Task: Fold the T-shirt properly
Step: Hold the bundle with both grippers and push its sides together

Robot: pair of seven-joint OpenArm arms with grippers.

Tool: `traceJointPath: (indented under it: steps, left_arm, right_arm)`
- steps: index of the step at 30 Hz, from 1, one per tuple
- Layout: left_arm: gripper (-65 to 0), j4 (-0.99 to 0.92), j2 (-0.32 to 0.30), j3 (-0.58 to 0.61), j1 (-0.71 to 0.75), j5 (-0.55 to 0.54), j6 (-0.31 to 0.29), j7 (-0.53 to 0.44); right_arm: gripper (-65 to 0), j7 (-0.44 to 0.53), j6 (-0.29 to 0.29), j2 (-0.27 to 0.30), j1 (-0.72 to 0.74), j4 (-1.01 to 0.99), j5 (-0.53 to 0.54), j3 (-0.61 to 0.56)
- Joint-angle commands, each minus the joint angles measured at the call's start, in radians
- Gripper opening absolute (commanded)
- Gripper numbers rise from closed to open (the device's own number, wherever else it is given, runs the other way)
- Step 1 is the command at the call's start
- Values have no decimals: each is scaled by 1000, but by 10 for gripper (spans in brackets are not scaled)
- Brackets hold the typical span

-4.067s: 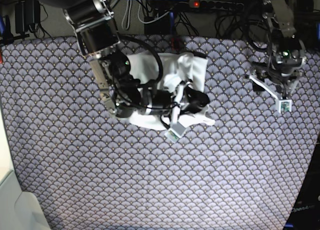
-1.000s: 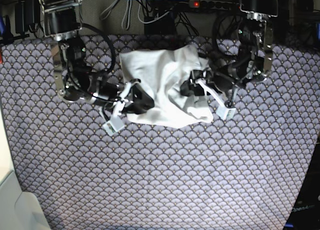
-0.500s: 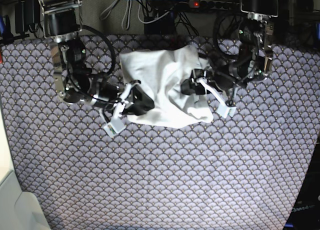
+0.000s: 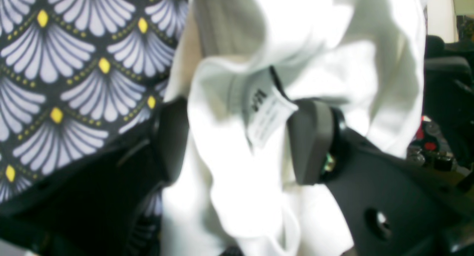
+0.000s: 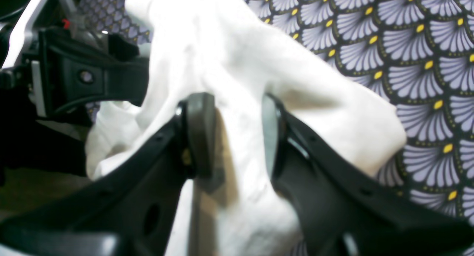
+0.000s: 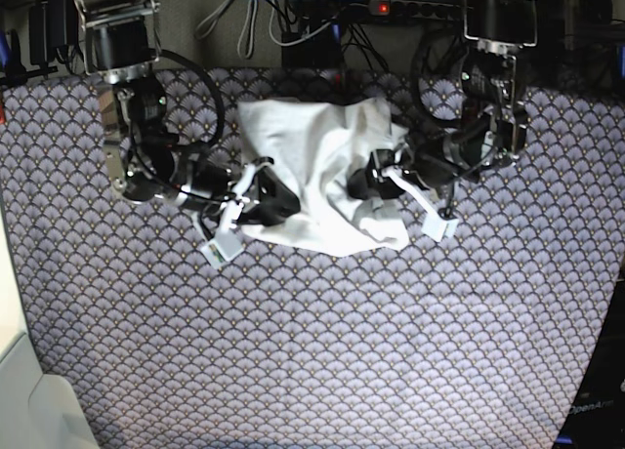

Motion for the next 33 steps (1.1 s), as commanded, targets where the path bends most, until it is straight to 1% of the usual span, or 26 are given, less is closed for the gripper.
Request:
traceJointPath:
  steps: [1, 3, 5, 9, 12, 13, 14, 16, 18, 21, 24, 28, 30, 33]
  left_arm:
    - [-226, -10, 21, 12, 1, 31, 20, 29]
    - [-259, -10, 27, 12, 1, 31, 19, 29]
    - [-325, -12, 29, 12, -1, 31, 11, 30]
    - [-466, -18, 32, 60, -1, 31, 11, 30]
    - [-589, -10, 33, 65, -1, 31, 16, 30]
    - [-639, -10, 33, 63, -2, 31, 19, 30]
    - [-650, -10, 33, 63, -9, 31, 19, 30]
    - [-638, -10, 30, 62, -27, 31, 19, 30]
    - [-646, -9, 27, 60, -32, 31, 19, 30]
    - [-646, -9, 27, 60, -71, 31, 20, 30]
    - [-646, -9, 30, 65, -110, 33, 20, 30]
    - [-646, -9, 32, 66, -164, 40, 20, 32]
    - [-646, -10, 32, 74, -190, 42, 20, 46]
    - [-646, -12, 24, 123, -242, 45, 20, 86]
  right_arm:
    - [-456, 13, 7, 3, 16, 12, 13, 1]
    - [-456, 13, 7, 3, 16, 12, 13, 1]
    - [-456, 13, 7, 3, 16, 12, 13, 1]
    - [-456, 13, 7, 3, 16, 12, 13, 1]
    - [-456, 13, 7, 3, 16, 12, 13, 1]
    - [-456, 13, 7, 3, 16, 12, 13, 1]
    - [-456, 13, 7, 6, 16, 12, 13, 3]
    - [-456, 16, 7, 19, 16, 12, 13, 3]
    - [-456, 16, 7, 23, 16, 12, 13, 3]
    - [-456, 16, 7, 25, 16, 12, 13, 6]
    - [-456, 16, 7, 42, 16, 12, 13, 4]
    - [-456, 16, 7, 51, 16, 12, 13, 7]
    - [-456, 16, 7, 69, 16, 12, 13, 7]
    - [-456, 16, 7, 74, 14, 12, 13, 7]
